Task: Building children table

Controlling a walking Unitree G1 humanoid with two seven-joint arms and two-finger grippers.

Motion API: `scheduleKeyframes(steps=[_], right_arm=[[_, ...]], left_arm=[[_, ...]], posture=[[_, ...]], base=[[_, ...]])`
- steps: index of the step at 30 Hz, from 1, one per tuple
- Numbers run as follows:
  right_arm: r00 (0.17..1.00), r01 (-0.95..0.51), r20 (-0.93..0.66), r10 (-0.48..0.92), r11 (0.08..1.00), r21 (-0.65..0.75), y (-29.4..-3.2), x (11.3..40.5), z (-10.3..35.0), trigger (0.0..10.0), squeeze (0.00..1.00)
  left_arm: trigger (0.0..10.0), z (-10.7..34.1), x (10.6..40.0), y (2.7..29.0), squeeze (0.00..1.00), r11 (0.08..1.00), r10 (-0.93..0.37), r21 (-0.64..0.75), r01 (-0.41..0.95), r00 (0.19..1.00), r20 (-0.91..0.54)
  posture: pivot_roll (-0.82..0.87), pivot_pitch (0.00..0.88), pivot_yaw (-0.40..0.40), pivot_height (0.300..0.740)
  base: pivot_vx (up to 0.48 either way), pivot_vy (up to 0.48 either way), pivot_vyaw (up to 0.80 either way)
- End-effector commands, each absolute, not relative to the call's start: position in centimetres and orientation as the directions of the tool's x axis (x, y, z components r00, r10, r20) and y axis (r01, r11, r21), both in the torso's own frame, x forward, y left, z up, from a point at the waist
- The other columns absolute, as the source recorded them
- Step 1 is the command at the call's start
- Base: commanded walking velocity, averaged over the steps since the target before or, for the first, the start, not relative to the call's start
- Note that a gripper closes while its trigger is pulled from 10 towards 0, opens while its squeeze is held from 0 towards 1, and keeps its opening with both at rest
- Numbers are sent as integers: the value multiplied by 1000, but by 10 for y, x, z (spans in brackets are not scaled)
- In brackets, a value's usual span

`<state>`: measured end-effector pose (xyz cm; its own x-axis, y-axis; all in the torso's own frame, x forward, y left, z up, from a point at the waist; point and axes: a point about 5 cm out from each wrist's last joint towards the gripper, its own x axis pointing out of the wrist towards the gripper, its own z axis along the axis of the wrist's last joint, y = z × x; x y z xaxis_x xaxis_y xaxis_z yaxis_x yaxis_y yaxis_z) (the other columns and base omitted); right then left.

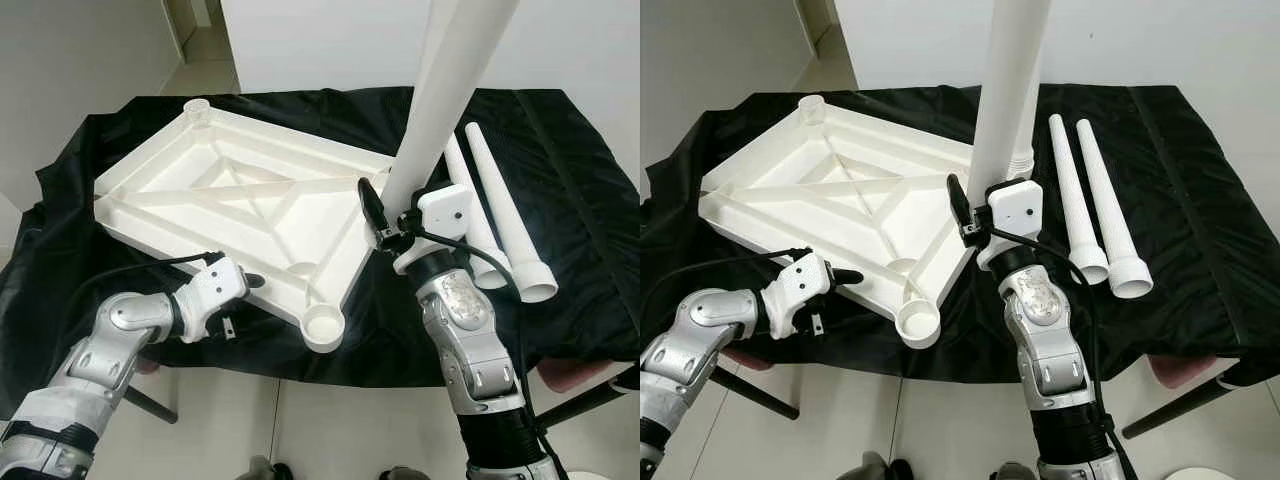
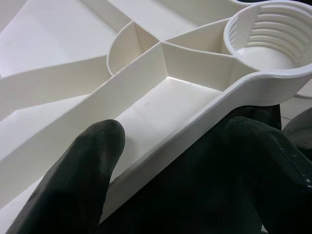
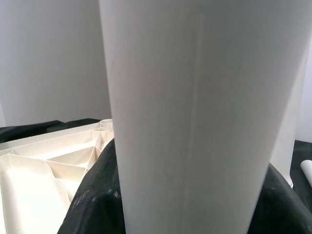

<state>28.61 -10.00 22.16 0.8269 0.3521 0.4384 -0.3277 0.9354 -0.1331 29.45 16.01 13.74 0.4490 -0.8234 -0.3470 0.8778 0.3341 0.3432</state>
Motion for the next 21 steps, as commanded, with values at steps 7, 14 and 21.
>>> scheduleKeyframes(steps=[7, 14, 21], right_arm=[[820, -326, 452, 350, 936, -134, -100, 286, 224, 10000, 0], [823, -313, 455, 339, 940, -133, -101, 286, 224, 10000, 0], [825, -309, 455, 335, 942, -133, -102, 285, 224, 10000, 0]], left_arm=[[10000, 133, 302, 153, 0, 328, -804, 349, 878, 453, -385], [10000, 128, 301, 152, 0, 268, -807, 325, 907, 395, -438], [10000, 126, 301, 153, 0, 244, -805, 295, 924, 362, -470]], posture=[[-158, 103, 102, 740], [-166, 107, 115, 740], [-170, 116, 119, 740]], base=[[0, 0, 0], [0, 0, 0], [0, 0, 0]])
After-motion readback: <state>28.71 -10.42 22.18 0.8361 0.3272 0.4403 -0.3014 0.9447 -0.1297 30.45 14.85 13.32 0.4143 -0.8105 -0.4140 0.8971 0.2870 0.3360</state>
